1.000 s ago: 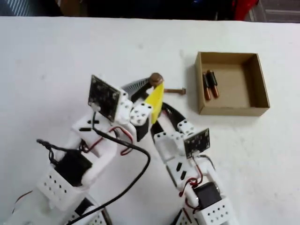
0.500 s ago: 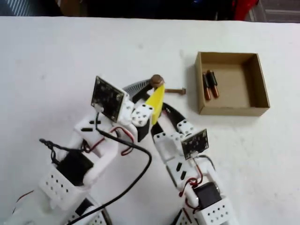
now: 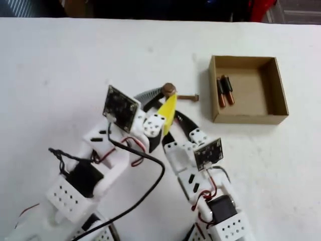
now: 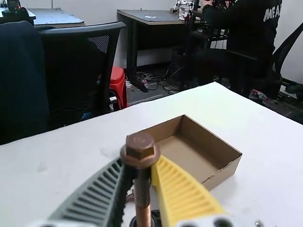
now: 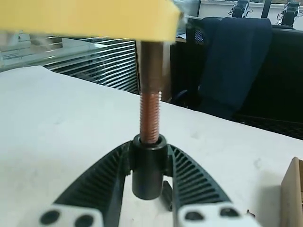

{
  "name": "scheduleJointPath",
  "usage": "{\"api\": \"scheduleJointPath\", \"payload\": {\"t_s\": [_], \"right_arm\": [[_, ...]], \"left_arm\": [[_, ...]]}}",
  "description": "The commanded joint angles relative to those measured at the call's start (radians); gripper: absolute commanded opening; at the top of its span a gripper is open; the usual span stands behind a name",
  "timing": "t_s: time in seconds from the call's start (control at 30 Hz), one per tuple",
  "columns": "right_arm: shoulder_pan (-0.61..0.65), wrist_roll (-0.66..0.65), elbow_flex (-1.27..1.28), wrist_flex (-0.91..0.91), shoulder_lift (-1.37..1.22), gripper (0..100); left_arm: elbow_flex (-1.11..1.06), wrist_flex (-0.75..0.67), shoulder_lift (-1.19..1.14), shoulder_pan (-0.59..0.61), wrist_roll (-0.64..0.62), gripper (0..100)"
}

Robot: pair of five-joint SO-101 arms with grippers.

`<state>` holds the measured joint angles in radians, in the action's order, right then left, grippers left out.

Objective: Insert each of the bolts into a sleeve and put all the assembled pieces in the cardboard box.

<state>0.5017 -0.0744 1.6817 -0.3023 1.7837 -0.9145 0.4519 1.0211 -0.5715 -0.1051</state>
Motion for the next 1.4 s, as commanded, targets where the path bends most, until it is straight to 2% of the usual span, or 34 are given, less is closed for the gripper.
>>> {"api": "scheduleJointPath", "payload": {"t_s": [0.0,0.5,1.37], "right_arm": [[-0.008,-0.021,0.008,-0.001,0.018,1.7],[-0.008,-0.021,0.008,-0.002,0.016,1.7],[-0.016,-0.031,0.008,-0.024,0.018,1.7]], "left_arm": [[-0.023,-0.103,0.012,-0.016,0.031,3],[-0.152,-0.121,0.019,-0.016,0.029,2],[-0.193,-0.115,0.019,-0.015,0.034,4]]}}
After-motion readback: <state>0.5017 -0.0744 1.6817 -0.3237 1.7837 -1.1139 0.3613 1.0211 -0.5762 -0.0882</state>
